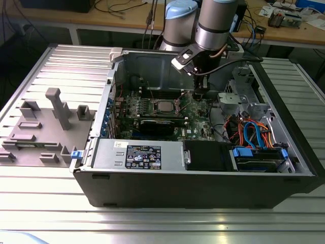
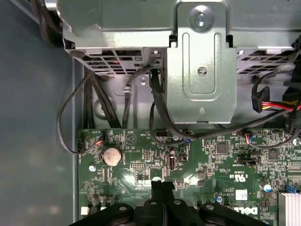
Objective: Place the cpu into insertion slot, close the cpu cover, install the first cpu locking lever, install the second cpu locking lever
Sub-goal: 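Close the cpu cover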
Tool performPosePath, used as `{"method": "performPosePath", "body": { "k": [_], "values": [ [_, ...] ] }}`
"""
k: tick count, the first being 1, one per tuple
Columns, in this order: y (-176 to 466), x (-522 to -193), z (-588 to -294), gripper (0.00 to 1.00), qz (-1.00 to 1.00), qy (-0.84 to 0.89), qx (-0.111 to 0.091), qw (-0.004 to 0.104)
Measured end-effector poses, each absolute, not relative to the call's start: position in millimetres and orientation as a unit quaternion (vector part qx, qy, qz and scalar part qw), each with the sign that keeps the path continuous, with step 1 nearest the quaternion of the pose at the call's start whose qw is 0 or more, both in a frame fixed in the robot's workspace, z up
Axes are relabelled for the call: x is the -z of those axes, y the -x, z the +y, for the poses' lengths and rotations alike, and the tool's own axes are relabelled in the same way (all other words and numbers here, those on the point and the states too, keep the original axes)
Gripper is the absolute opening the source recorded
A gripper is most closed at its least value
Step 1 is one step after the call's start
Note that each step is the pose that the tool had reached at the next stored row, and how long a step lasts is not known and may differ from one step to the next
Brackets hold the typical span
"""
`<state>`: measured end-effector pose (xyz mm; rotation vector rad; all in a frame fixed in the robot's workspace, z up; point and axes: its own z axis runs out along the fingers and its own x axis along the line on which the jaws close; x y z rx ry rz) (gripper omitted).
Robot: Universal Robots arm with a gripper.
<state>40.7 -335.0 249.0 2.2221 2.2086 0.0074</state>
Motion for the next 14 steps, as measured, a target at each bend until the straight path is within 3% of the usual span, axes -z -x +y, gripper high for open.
{"method": "performPosePath", "body": {
  "k": [14],
  "values": [
    [-34.0, -248.8, -335.0, 0.11, 0.705, -0.709, -0.003, 0.004]
  ]
}}
